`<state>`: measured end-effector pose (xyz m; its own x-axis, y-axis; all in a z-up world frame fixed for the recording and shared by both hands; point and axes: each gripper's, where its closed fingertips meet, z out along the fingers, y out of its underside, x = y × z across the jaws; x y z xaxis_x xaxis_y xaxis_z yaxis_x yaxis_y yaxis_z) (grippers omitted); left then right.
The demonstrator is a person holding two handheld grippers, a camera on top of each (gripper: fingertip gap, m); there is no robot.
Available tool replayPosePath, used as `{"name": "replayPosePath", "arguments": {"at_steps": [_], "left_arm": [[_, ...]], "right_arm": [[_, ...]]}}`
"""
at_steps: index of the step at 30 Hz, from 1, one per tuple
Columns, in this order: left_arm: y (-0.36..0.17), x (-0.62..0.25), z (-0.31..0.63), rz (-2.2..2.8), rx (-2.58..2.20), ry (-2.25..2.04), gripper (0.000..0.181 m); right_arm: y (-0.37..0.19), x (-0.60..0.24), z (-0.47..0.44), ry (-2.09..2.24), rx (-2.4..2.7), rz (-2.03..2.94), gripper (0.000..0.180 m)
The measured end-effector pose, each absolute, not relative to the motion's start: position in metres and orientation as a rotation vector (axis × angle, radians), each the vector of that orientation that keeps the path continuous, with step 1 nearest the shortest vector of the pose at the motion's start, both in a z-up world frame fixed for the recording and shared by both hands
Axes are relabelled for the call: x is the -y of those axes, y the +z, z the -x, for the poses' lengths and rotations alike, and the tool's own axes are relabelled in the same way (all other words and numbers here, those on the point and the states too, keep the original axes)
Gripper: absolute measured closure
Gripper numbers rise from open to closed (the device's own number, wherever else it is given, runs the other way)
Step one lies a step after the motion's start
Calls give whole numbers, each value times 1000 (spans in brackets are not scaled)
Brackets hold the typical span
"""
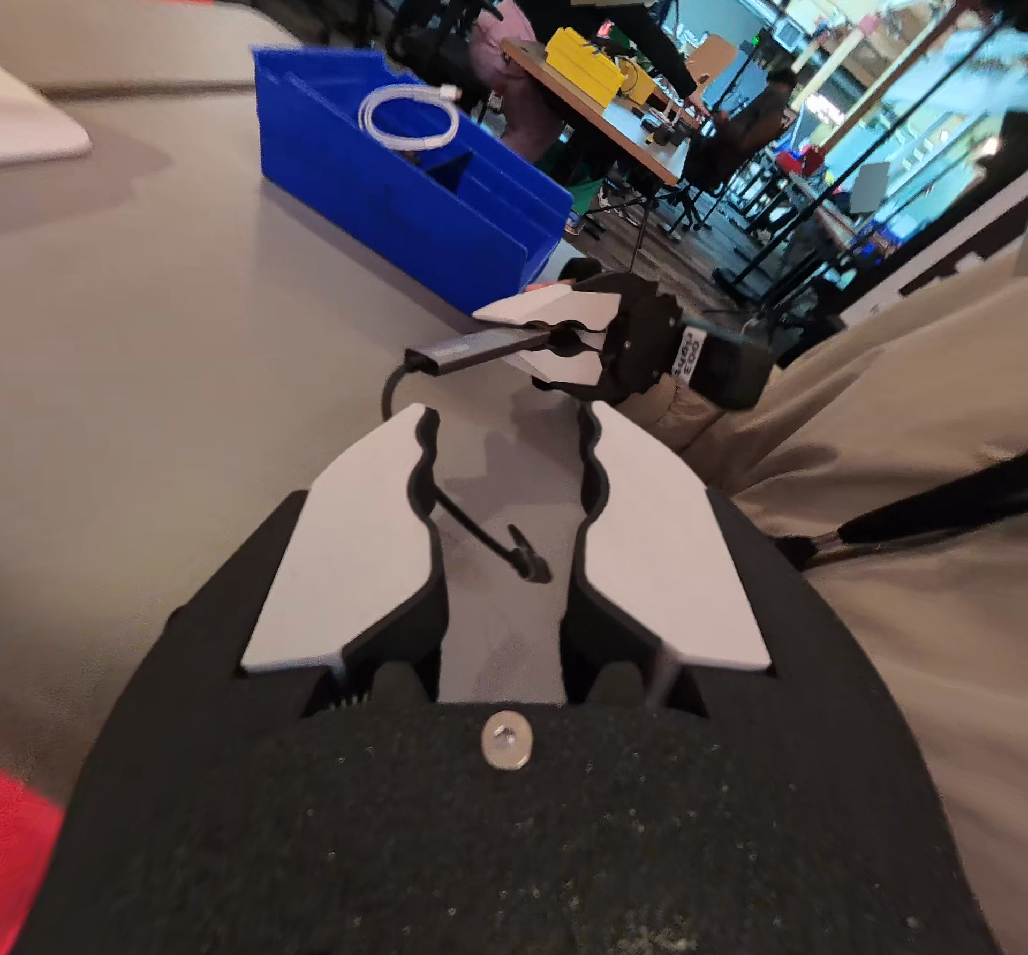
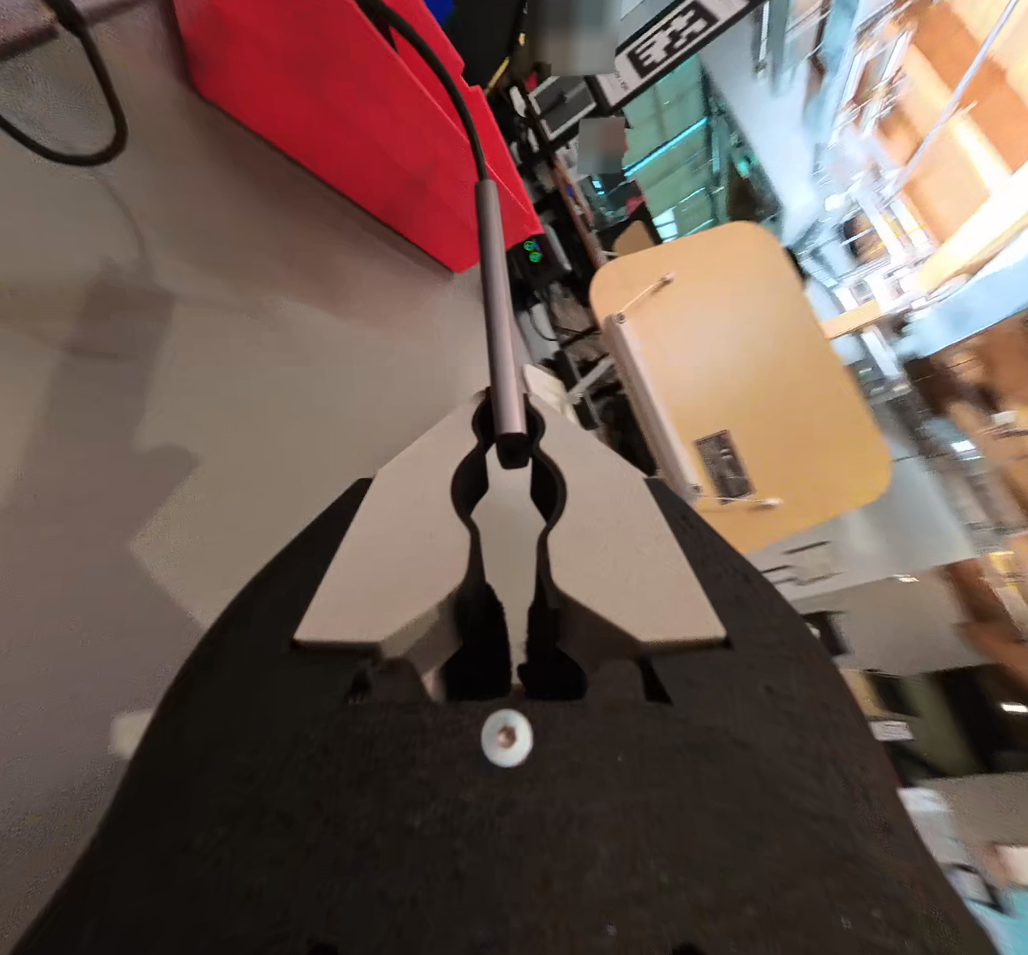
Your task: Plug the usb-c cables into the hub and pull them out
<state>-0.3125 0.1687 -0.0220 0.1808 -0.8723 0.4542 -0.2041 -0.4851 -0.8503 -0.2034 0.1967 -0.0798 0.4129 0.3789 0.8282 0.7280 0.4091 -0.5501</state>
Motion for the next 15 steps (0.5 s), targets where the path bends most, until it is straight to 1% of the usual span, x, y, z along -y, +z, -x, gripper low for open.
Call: {"name": "replayPosePath", "arguments": {"at_steps": [2, 4, 7, 9, 10, 13, 14, 15], "left_arm": [[-35, -167, 303, 1948, -921, -1370, 137], [-46, -166, 288, 2055, -765, -1419, 149], [-57, -159, 261, 2124, -520, -1625, 147], [-67, -164, 250, 2137, -405, -1646, 142], [-71, -170, 247, 2139, -337, -1625, 142], [-65, -187, 244, 2051, -187, -1688, 139], [-63, -191, 244, 2022, -160, -1709, 145], [-62, -193, 244, 2000, -144, -1735, 165]], "right_arm": [[-78, -197, 203, -417, 1199, 1129, 172], [-73, -195, 203, -494, 1187, 1065, 172], [-63, -195, 200, -623, 1146, 968, 172], [-60, -196, 199, -677, 1132, 925, 172], [-61, -196, 200, -692, 1135, 917, 172], [-60, -193, 204, -725, 1141, 873, 172], [-60, -192, 205, -740, 1139, 858, 172], [-60, -192, 206, -753, 1143, 848, 172]]}}
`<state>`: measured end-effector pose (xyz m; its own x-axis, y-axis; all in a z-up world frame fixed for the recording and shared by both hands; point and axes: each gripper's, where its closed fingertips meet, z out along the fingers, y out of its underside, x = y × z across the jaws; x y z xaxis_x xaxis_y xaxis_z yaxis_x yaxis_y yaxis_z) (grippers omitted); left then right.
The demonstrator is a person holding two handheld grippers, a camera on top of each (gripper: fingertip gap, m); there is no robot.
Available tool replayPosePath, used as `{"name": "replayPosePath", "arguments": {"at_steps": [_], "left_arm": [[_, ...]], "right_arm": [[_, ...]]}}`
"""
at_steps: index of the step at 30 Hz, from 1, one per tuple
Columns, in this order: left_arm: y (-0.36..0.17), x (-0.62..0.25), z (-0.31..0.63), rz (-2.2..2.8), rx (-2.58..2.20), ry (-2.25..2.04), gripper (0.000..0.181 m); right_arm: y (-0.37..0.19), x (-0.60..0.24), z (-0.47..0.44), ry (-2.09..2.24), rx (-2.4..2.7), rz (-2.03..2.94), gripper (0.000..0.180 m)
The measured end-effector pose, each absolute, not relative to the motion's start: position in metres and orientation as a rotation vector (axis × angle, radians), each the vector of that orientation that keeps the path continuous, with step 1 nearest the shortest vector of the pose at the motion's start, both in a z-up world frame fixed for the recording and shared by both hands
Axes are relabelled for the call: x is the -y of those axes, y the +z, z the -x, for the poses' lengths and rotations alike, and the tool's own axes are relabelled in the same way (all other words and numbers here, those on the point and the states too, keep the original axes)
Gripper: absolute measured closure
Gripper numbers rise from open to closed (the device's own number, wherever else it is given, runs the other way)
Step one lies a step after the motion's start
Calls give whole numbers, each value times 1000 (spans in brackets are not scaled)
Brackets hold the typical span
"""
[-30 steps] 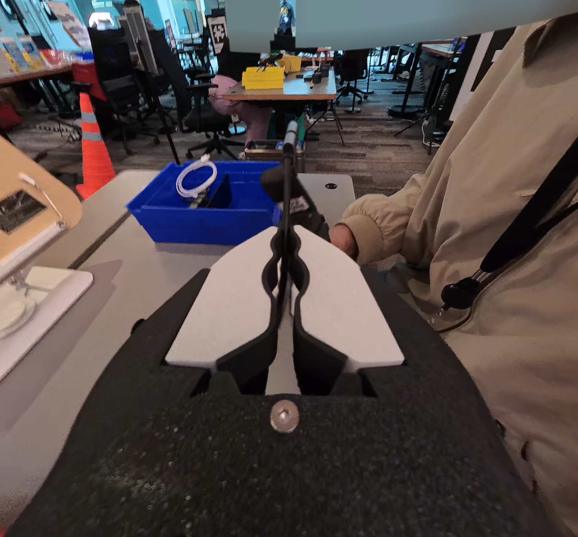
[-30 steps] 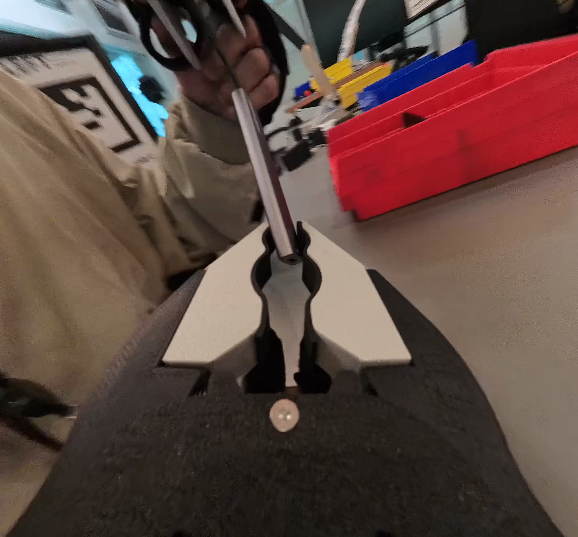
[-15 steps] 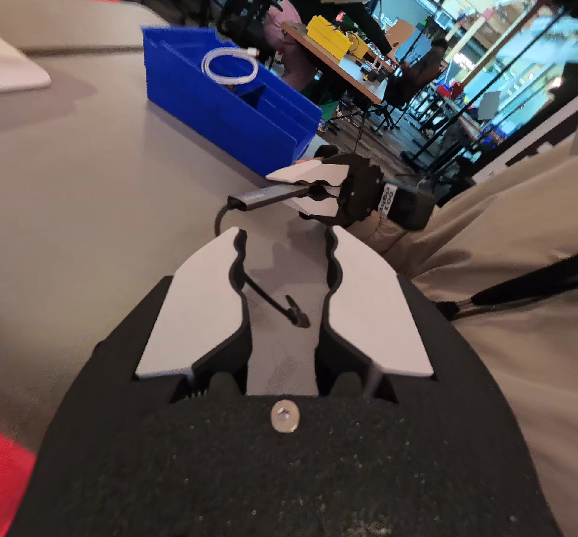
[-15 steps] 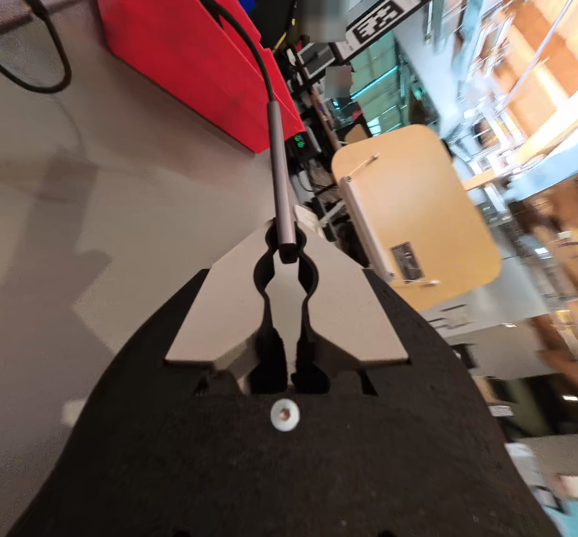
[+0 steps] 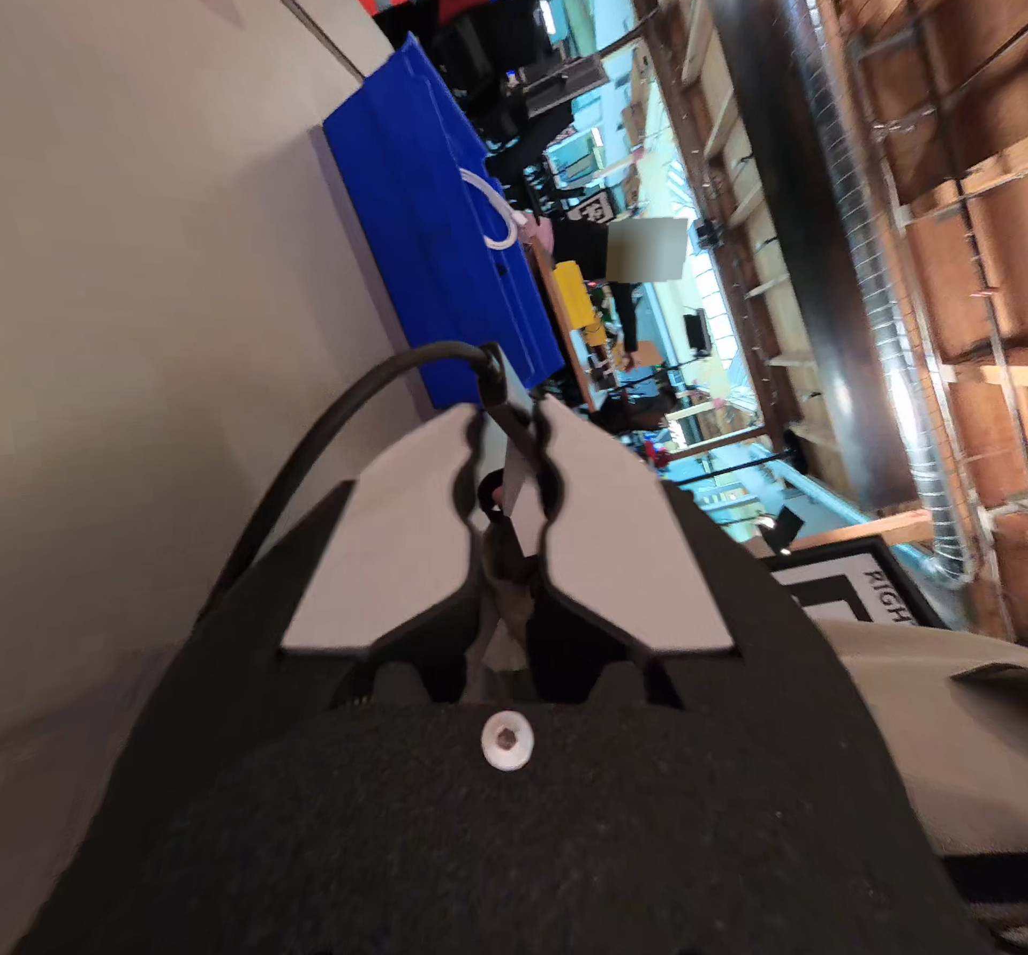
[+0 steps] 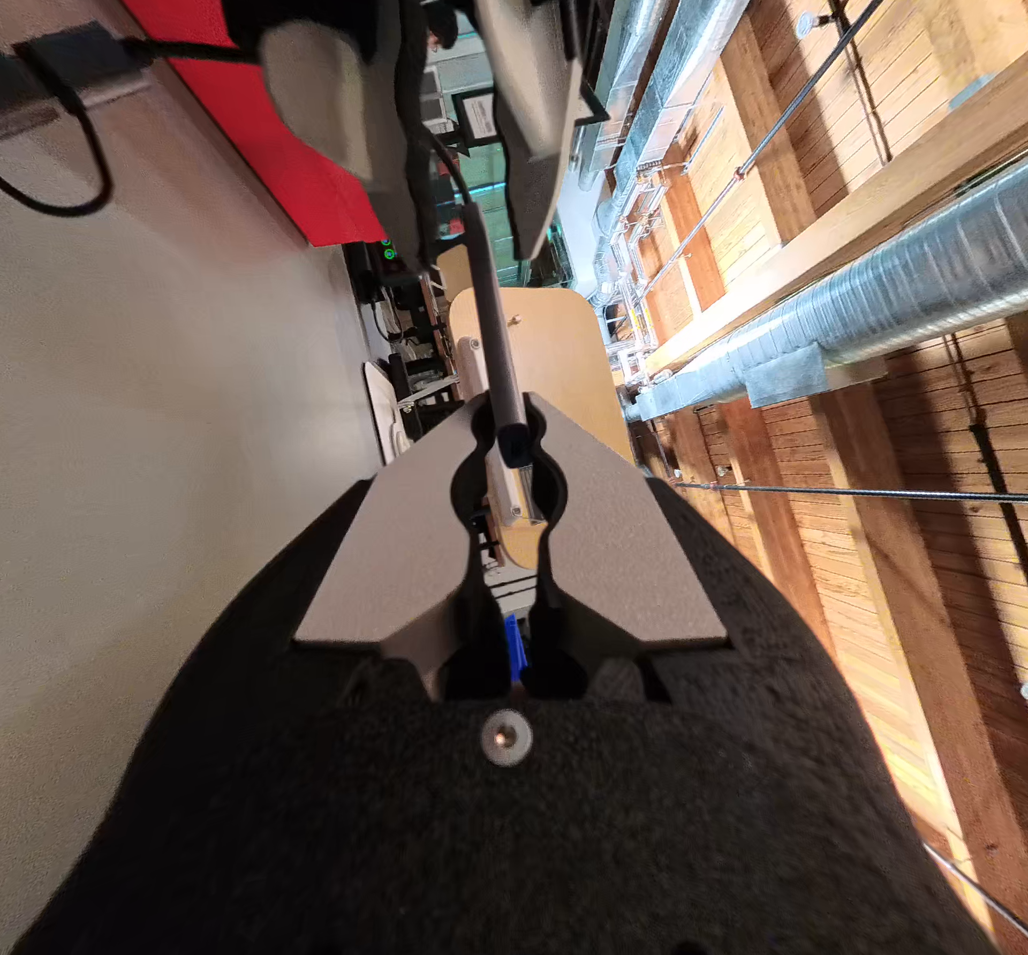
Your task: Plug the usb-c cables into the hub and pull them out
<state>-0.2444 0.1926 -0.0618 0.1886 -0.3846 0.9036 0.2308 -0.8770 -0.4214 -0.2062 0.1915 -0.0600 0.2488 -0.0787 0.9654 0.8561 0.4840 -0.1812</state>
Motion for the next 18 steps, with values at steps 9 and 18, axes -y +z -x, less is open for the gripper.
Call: {"name": "replayPosePath", "arguments": {"at_steps": [9, 18], "left_arm": [[-67, -196, 249, 1794, -87, -1973, 172], [-30, -191, 265, 1322, -238, -1995, 172]], "right_arm": [[-86, -189, 220, -364, 1166, 1036, 159], [-73, -164, 248, 1093, 712, 1503, 98]]}}
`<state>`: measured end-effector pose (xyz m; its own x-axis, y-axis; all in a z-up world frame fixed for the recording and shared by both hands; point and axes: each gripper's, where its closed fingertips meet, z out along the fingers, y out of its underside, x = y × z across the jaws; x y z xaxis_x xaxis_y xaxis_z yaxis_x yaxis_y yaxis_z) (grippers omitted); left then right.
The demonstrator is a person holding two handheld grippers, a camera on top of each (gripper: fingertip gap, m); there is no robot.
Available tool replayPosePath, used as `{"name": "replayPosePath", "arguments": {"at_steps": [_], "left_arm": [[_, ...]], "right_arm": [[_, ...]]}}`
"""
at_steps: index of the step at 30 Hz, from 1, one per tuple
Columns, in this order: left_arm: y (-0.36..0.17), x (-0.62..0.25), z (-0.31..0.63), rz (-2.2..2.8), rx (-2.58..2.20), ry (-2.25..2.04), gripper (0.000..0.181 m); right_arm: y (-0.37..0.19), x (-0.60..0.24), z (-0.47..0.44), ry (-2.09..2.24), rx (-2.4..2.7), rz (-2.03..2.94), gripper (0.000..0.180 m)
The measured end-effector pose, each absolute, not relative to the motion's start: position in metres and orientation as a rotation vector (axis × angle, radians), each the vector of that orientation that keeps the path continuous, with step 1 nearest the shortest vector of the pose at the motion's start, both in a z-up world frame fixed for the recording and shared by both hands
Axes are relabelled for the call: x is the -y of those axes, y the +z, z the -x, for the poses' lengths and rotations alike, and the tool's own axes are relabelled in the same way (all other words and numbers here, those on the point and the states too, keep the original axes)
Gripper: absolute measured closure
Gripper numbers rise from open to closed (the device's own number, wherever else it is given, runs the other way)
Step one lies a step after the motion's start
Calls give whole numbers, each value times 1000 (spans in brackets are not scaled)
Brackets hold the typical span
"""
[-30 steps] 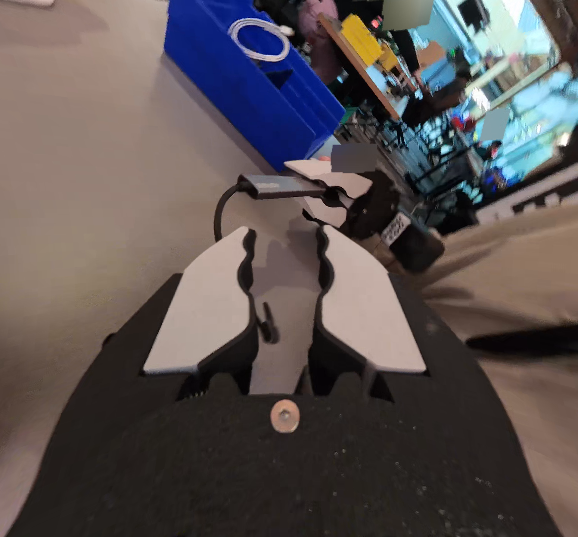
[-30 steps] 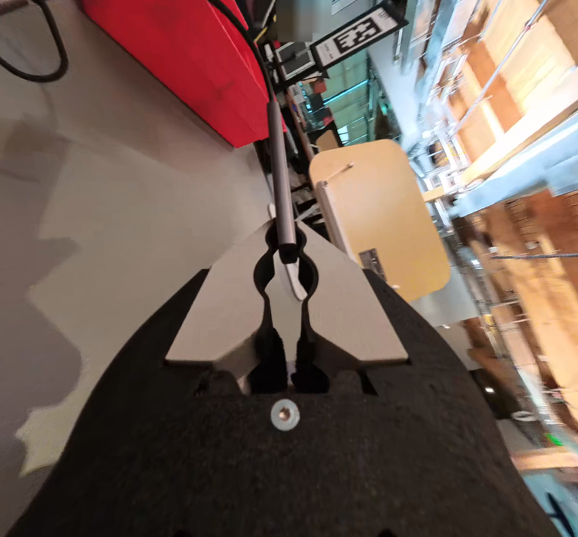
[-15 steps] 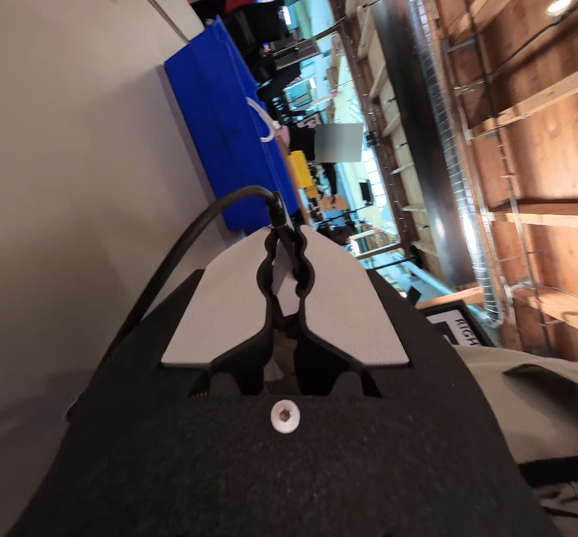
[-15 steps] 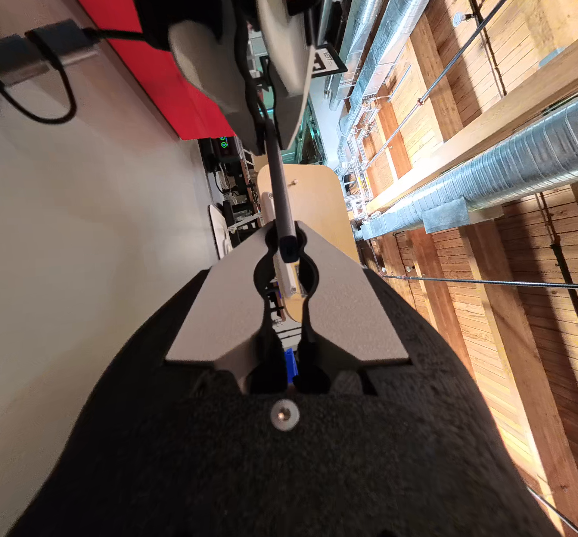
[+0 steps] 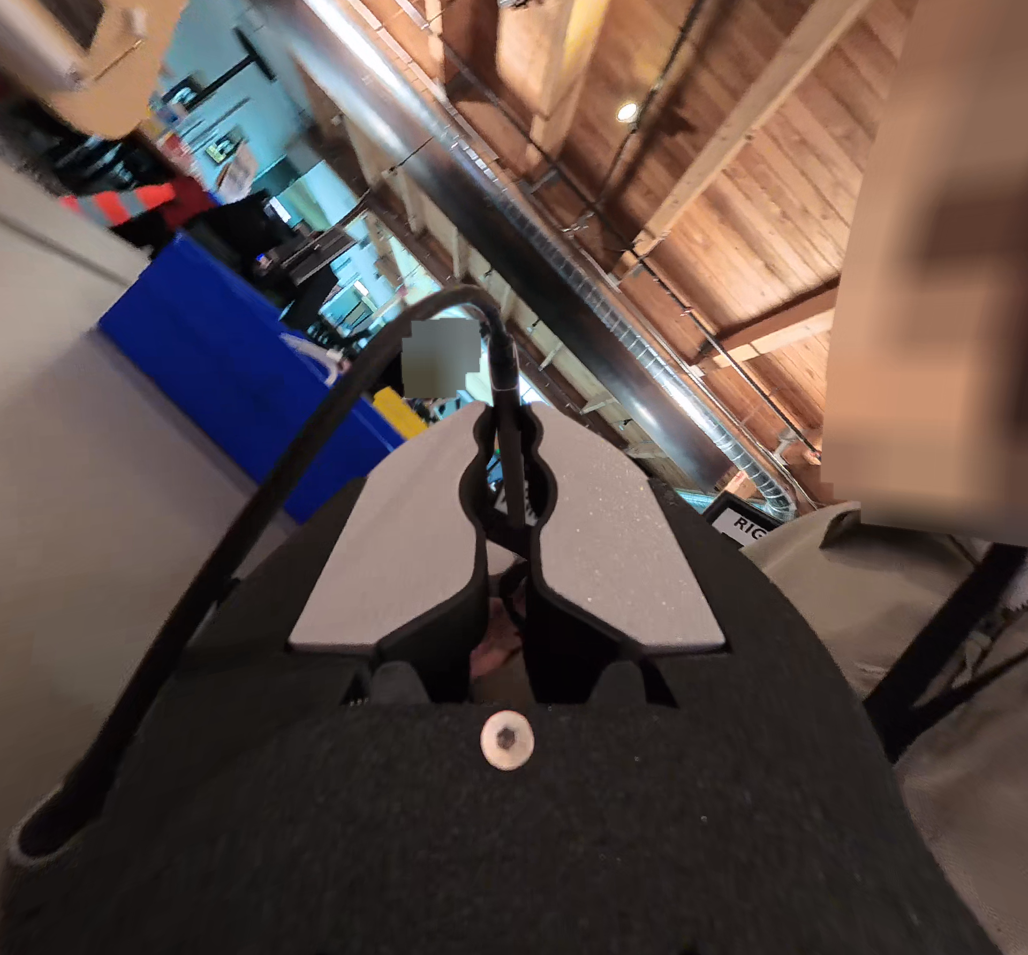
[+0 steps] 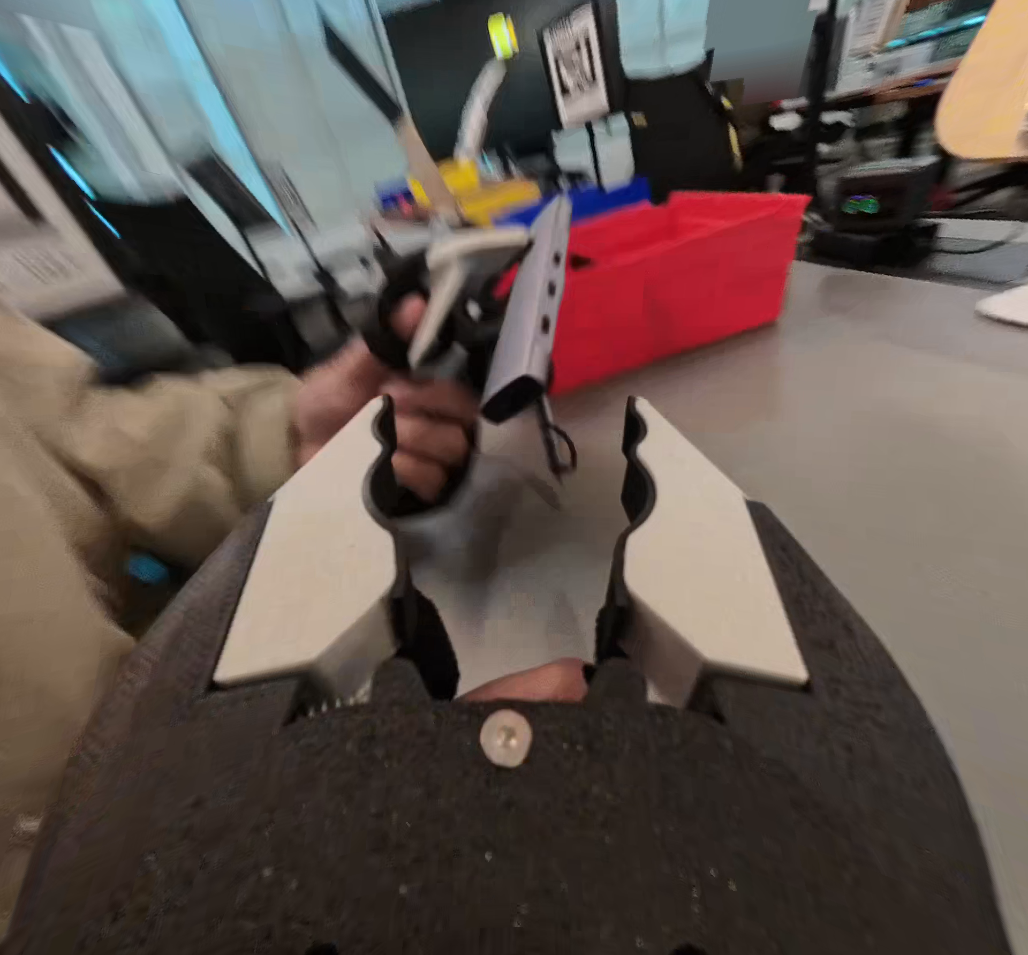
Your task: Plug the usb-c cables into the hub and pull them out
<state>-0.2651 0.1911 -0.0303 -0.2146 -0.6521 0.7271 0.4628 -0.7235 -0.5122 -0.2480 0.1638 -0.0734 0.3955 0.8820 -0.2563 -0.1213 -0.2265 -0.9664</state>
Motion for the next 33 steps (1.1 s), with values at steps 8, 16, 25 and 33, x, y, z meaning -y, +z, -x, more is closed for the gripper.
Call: {"name": "replayPosePath", "arguments": {"at_steps": [8, 16, 25, 33], "left_arm": [[-5, -167, 259, 1076, -375, -1884, 172], [-11, -146, 241, 1088, -547, -1870, 172], [-8, -139, 237, 1046, -543, -1882, 172], [-2, -132, 238, 970, -527, -1919, 172]], "right_arm": [[-23, -151, 253, 1498, 313, 1240, 142], [-13, -149, 244, 1496, 240, 1167, 164], [-11, -145, 240, 1485, 231, 1145, 170], [-4, -138, 242, 1382, 299, 1124, 170]]}}
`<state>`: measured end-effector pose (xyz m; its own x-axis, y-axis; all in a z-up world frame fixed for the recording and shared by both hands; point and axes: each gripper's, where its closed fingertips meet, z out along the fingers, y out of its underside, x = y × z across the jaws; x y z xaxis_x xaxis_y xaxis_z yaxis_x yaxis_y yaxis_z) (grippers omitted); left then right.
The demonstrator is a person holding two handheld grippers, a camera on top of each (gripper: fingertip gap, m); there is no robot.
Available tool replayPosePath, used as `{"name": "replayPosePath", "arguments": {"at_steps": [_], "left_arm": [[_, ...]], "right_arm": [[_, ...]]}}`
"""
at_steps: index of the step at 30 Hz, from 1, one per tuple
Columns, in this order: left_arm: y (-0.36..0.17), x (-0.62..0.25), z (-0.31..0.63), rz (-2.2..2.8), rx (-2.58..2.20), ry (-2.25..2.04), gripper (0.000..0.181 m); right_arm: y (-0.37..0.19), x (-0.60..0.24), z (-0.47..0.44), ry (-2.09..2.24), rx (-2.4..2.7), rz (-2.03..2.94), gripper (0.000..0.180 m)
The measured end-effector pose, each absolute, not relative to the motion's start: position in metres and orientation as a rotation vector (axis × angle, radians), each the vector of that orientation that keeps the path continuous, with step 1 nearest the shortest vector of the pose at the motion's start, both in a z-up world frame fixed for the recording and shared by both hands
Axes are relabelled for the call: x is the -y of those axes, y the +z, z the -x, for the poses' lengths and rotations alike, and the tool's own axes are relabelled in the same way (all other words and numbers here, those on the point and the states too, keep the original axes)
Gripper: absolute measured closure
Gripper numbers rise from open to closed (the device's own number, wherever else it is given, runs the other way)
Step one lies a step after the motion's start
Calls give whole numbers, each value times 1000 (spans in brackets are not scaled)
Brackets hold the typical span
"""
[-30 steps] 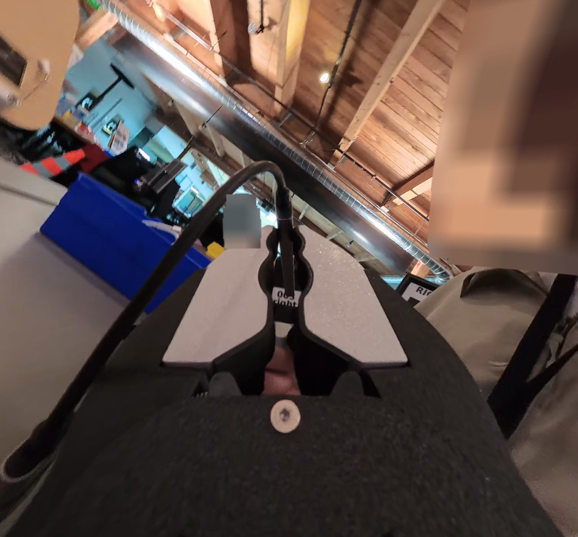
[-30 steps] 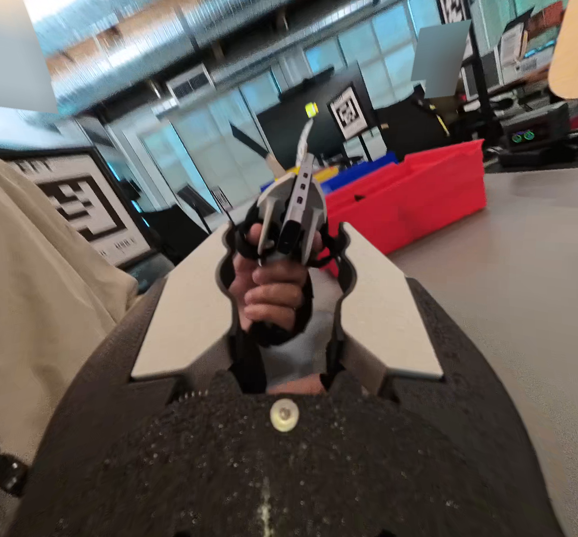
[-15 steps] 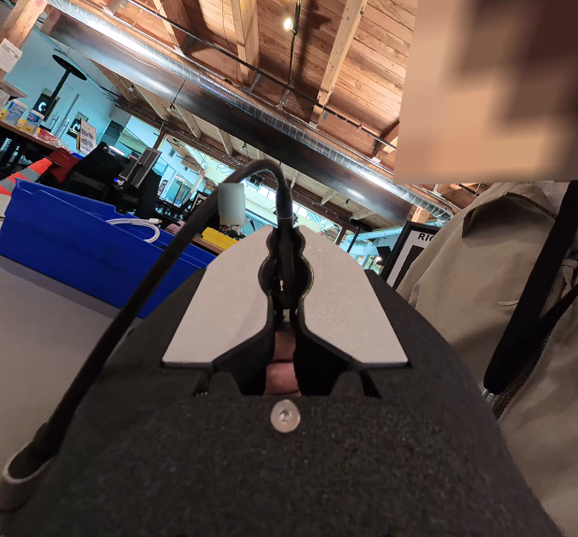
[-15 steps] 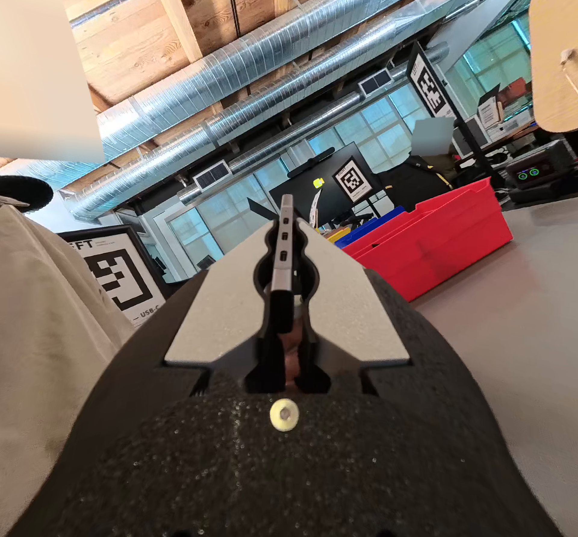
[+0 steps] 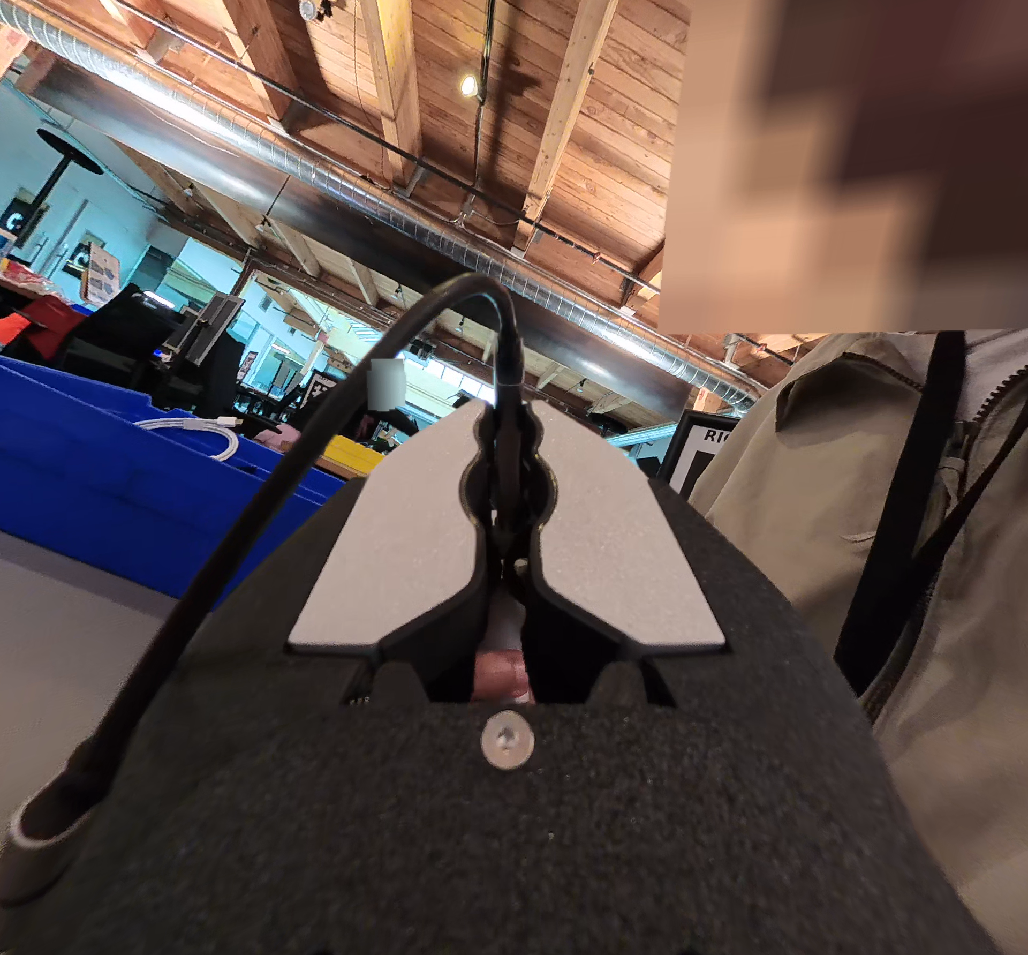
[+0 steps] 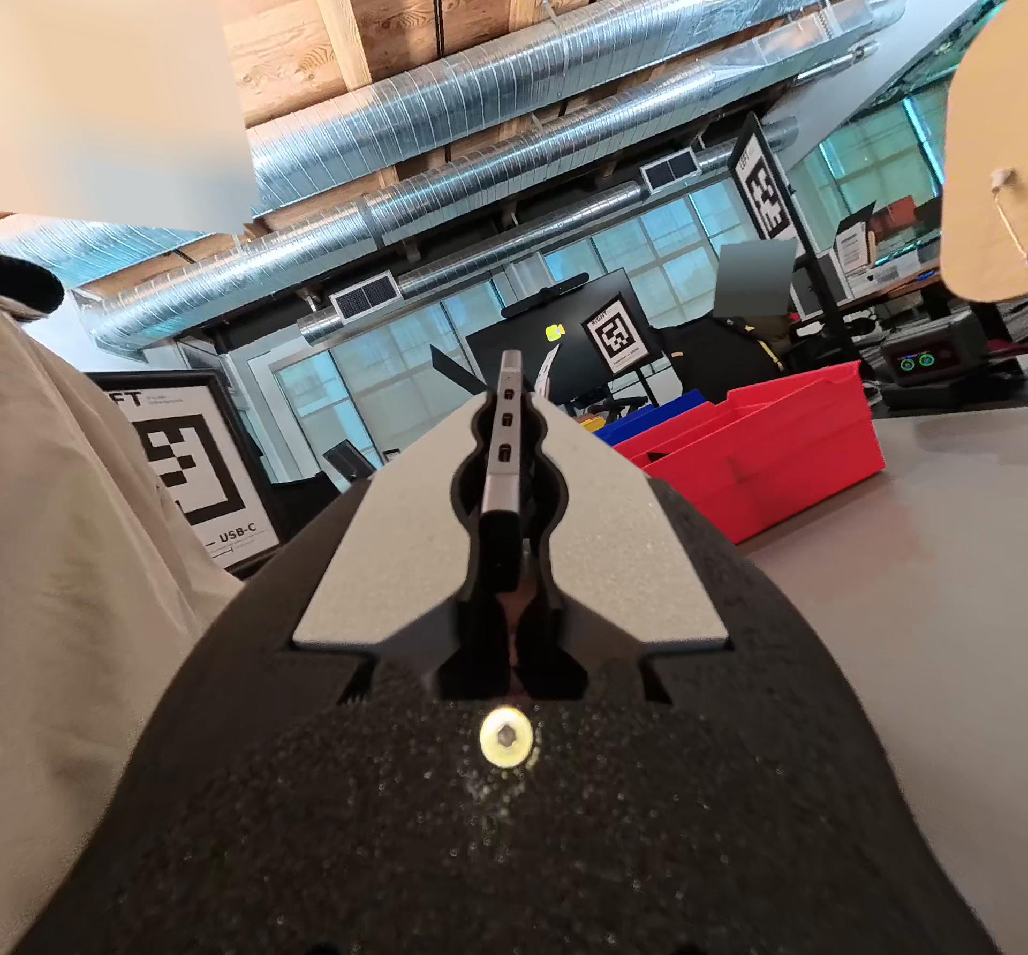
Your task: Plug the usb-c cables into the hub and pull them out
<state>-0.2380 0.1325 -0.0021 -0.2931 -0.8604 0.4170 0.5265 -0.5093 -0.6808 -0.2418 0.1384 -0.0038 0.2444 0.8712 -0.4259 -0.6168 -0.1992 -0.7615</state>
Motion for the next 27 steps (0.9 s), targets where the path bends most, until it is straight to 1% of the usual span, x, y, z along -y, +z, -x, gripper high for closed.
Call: {"name": "replayPosePath", "arguments": {"at_steps": [3, 9, 11, 12, 15, 20, 22, 23, 27], "left_arm": [[-1, -131, 238, 959, -539, -1908, 171], [-8, -136, 234, 1063, -594, -1817, 170], [-22, -145, 232, 1175, -590, -1669, 146], [-30, -144, 231, 1214, -631, -1589, 142], [-47, -126, 226, 1299, -804, -1414, 141], [-34, -93, 240, 1308, -834, -1359, 133], [-40, -97, 254, 1374, -798, -1222, 115], [-46, -101, 263, 1416, -788, -1129, 110], [-86, -108, 305, 1621, -765, -799, 119]], "right_arm": [[-2, -136, 242, 1362, 339, 1118, 171], [-5, -138, 239, 1174, 481, 1118, 171], [-3, -146, 232, 1029, 544, 1108, 171], [-2, -153, 227, 956, 567, 1111, 171], [-5, -179, 222, 699, 695, 1124, 171], [-30, -236, 246, 339, 931, 1083, 171], [-47, -262, 257, 198, 1005, 1037, 170], [-57, -273, 263, 143, 1044, 1016, 170], [-94, -299, 281, 55, 1158, 971, 170]]}}
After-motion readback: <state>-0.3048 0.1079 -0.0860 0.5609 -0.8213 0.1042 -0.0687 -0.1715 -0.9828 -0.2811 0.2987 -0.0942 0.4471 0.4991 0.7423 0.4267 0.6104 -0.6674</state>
